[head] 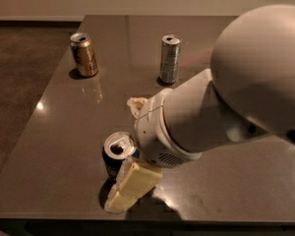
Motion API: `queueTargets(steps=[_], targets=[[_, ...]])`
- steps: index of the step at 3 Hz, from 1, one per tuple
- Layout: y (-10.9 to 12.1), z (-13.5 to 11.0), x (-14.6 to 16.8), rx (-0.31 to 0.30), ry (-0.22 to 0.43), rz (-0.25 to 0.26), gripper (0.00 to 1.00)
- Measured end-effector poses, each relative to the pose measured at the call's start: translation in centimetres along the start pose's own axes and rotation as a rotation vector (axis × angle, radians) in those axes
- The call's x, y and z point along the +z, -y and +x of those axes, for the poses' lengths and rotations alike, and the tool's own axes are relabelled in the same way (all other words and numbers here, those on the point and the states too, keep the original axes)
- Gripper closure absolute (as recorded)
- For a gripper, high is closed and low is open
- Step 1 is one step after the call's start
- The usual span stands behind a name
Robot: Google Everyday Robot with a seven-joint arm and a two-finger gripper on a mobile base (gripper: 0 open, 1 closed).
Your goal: Move pepsi can near redbull can
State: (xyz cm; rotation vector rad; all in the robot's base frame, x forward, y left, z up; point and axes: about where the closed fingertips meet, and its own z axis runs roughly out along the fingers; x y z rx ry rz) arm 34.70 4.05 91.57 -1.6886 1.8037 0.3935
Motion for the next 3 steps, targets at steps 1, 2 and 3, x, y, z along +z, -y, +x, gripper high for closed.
queueTargets(steps=[1, 2, 3], targets=[[0.1, 0.2, 0.7, 0.002, -0.006, -0.008, 0.18], [0.6, 0.7, 0.9, 0.019, -0.014, -0.010, 0.41], [1.4, 1.3, 0.8, 0.034, -0.039, -0.015, 0.64]])
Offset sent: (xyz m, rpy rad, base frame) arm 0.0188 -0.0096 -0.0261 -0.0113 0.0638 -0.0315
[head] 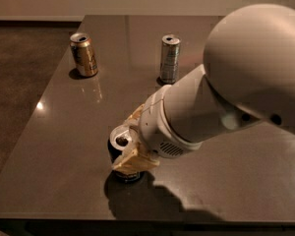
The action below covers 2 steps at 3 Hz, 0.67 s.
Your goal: Move pepsi can near redbull can
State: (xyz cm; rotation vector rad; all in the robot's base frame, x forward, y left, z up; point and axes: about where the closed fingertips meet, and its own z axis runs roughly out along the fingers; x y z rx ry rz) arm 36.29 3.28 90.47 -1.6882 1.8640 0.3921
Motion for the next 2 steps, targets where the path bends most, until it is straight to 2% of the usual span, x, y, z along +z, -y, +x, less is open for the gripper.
queueTargets(steps=[1, 2], targets=[[2.5, 0.6, -2.0, 0.057, -0.015, 0.005, 0.88], [6.7, 1.1, -5.2, 0.140, -0.017, 0.040, 1.00]])
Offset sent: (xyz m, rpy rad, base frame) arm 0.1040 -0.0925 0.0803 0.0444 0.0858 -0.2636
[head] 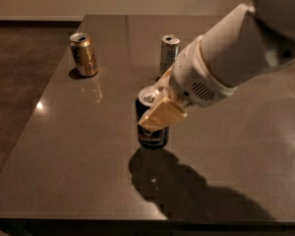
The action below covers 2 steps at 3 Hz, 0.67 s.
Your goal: Move pepsi can near redbull can
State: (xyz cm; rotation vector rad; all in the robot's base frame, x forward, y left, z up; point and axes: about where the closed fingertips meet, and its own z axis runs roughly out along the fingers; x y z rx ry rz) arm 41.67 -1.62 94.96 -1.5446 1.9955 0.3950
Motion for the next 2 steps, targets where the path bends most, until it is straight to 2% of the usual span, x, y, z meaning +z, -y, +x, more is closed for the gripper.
queueTargets(steps=[1, 2], targets=[[4.7, 0.7, -2.3, 0.083, 0.001, 0.056, 1.00], [9.3, 2.7, -2.8, 0.178, -0.012, 0.118, 1.00]])
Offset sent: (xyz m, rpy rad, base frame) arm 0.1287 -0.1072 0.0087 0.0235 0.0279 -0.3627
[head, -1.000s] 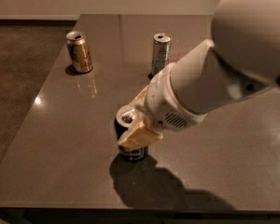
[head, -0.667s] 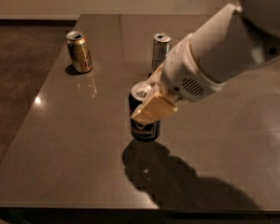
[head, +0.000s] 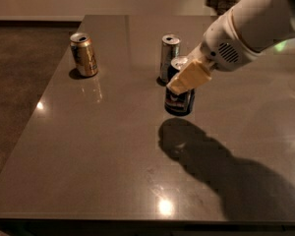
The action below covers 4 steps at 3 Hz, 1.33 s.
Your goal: Move pepsi can near redbull can
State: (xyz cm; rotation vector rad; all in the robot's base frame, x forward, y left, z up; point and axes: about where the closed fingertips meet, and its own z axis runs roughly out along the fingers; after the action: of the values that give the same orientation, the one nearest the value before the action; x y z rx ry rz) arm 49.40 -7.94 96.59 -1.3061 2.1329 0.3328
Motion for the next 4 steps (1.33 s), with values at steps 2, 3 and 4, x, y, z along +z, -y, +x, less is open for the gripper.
queueTargets(steps=[2, 3, 4], targets=[[5.6, 1.2, 2.4, 0.090, 0.003, 0.099, 1.00], [6.6, 0.8, 3.4, 0.093, 0.039, 0.131, 1.00], [7.1, 0.5, 4.5, 0.076, 0.047, 0.157, 1.00]])
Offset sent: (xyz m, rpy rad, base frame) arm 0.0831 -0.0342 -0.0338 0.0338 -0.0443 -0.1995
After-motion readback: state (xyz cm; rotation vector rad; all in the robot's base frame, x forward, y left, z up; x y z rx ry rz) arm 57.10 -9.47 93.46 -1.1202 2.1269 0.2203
